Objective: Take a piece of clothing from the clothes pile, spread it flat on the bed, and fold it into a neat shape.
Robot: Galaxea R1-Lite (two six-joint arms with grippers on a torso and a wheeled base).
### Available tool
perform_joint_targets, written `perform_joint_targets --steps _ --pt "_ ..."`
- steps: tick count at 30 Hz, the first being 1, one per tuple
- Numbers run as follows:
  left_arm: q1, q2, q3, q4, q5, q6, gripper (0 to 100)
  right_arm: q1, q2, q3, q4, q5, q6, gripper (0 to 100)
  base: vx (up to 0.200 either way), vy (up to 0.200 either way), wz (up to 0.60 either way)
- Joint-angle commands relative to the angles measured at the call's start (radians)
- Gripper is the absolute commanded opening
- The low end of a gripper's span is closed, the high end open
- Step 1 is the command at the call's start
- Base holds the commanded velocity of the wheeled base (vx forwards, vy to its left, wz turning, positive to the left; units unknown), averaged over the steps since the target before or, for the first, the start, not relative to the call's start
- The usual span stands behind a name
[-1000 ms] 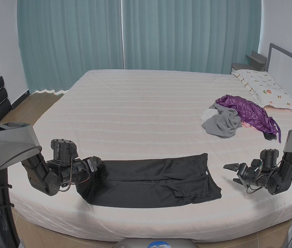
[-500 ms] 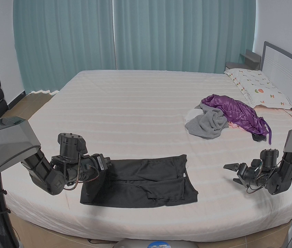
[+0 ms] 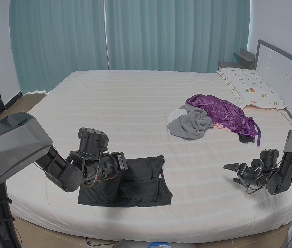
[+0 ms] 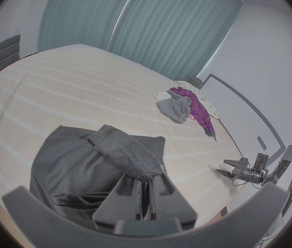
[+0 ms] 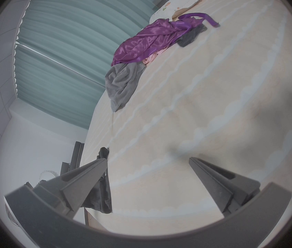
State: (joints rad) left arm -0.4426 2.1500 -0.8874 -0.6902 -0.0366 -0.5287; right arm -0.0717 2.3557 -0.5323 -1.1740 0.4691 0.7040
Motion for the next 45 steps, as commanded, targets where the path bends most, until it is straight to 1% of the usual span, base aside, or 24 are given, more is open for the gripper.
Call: perform_joint_targets --steps 1,3,5,9,10,12,19,23,25,26,30,32,33,34,36,39,41,45 --pt "-0.044 0.093 -0.079 0.011 0.047 0.000 0 0.000 0.000 0.000 -0.001 0.000 -0.001 100 0.000 0.000 0.00" --pt "-0.058 0.129 -0.100 0.011 0.080 0.000 0 0.000 0.000 0.000 0.001 0.000 -0.001 100 0.000 0.000 0.00" --pt "-0.079 0.177 -0.134 0.009 0.133 -0.002 0 0.000 0.000 0.000 -0.001 0.000 -0.001 100 0.000 0.000 0.00" --pt "-0.097 0.241 -0.174 0.005 0.190 -0.002 0 0.000 0.000 0.000 0.001 0.000 -0.001 100 0.000 0.000 0.00" --pt "-0.097 0.252 -0.186 0.003 0.196 -0.002 100 0.000 0.000 0.000 0.001 0.000 -0.001 100 0.000 0.000 0.00" --pt "-0.099 0.263 -0.199 0.003 0.199 -0.014 100 0.000 0.000 0.000 0.001 0.000 -0.001 100 0.000 0.000 0.00" --pt "-0.113 0.237 -0.197 -0.025 0.199 -0.111 100 0.000 0.000 0.000 -0.001 0.000 -0.001 100 0.000 0.000 0.00" --pt "-0.099 0.168 -0.131 -0.063 0.193 -0.171 100 0.000 0.000 0.000 -0.001 0.000 -0.001 100 0.000 0.000 0.00" --pt "-0.099 0.168 -0.131 -0.063 0.193 -0.171 100 0.000 0.000 0.000 -0.001 0.000 -0.001 100 0.000 0.000 0.00" --pt "-0.076 0.117 -0.057 -0.095 0.172 -0.214 100 0.000 0.000 0.002 0.001 0.000 -0.001 100 0.000 0.000 0.00" --pt "-0.008 0.073 0.061 -0.158 0.130 -0.255 100 0.000 0.000 0.002 -0.001 0.000 -0.001 100 0.000 0.000 0.00" --pt "0.019 0.068 0.091 -0.186 0.119 -0.277 100 0.000 0.000 0.002 0.001 0.000 -0.001 100 0.000 0.000 0.00" --pt "0.019 0.068 0.091 -0.186 0.119 -0.277 100 0.000 0.000 0.002 0.001 0.000 -0.001 100 0.000 0.000 0.00" --pt "0.051 0.064 0.120 -0.212 0.101 -0.313 100 0.000 0.000 0.003 0.001 -0.001 -0.001 100 0.000 0.000 0.00" --pt "0.079 0.059 0.148 -0.226 0.072 -0.350 100 0.001 0.000 0.008 -0.001 -0.001 -0.001 100 0.000 0.000 0.00" --pt "0.130 0.053 0.191 -0.239 -0.006 -0.409 100 0.003 0.000 0.008 -0.001 -0.001 -0.001 100 0.000 0.200 0.00" --pt "0.157 0.054 0.206 -0.250 -0.037 -0.424 100 0.003 0.000 0.006 -0.001 -0.001 -0.001 100 0.000 0.200 0.00" --pt "0.197 0.054 0.217 -0.256 -0.045 -0.425 100 0.004 0.000 0.006 -0.001 -0.001 -0.001 100 0.000 0.200 0.00"
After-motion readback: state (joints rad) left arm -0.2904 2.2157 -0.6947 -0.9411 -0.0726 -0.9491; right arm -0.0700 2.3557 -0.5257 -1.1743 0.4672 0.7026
